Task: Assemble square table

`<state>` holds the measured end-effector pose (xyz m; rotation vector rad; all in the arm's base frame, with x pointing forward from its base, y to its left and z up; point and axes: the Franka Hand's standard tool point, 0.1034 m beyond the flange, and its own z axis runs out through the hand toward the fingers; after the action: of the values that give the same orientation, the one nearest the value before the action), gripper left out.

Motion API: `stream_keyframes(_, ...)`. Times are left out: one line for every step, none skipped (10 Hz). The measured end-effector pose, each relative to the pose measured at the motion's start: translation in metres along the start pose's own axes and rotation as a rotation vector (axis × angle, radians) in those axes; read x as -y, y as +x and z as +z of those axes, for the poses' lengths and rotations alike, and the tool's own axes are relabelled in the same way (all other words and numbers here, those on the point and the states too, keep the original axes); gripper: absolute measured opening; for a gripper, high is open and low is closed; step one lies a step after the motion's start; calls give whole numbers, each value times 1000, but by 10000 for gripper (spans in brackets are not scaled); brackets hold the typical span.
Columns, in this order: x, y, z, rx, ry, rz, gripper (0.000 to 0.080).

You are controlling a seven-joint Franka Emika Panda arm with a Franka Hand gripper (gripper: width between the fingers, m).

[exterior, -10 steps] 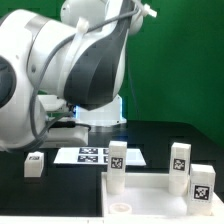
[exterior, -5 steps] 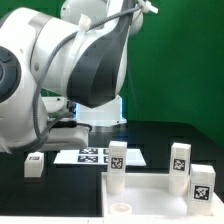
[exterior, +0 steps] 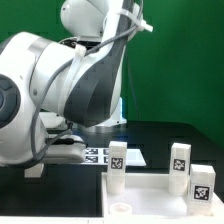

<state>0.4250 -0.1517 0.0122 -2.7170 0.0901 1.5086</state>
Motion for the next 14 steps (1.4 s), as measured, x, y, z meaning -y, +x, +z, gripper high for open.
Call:
stream_keyframes(0, 0, 5, 16, -2, 29, 649)
stream_keyframes(3, 2, 6, 17, -4, 31, 649)
stream_keyframes(2, 2, 6, 15, -3, 32, 649)
stream_keyframes(1, 2, 6, 15, -2, 33, 527)
stream_keyframes(1, 2, 6, 15, -1, 33, 527)
stream_keyframes(1, 2, 6, 15, -1, 34, 384)
stream_keyframes(1, 2, 6, 15, 0, 34, 280)
stream_keyframes(0, 2, 6, 12, 0, 34, 280)
stream_keyframes(1, -1, 0, 2, 1, 28, 281)
stream_keyframes(7, -17, -21, 13, 19, 8, 281)
stream_keyframes(9, -33, -48, 10, 49, -3, 281)
stream_keyframes(2, -34, -76, -102, 37, -27, 281)
stream_keyframes(0, -39, -85, -201, 11, -40, 281)
stream_keyframes(1, -39, -81, -259, 14, -39, 281)
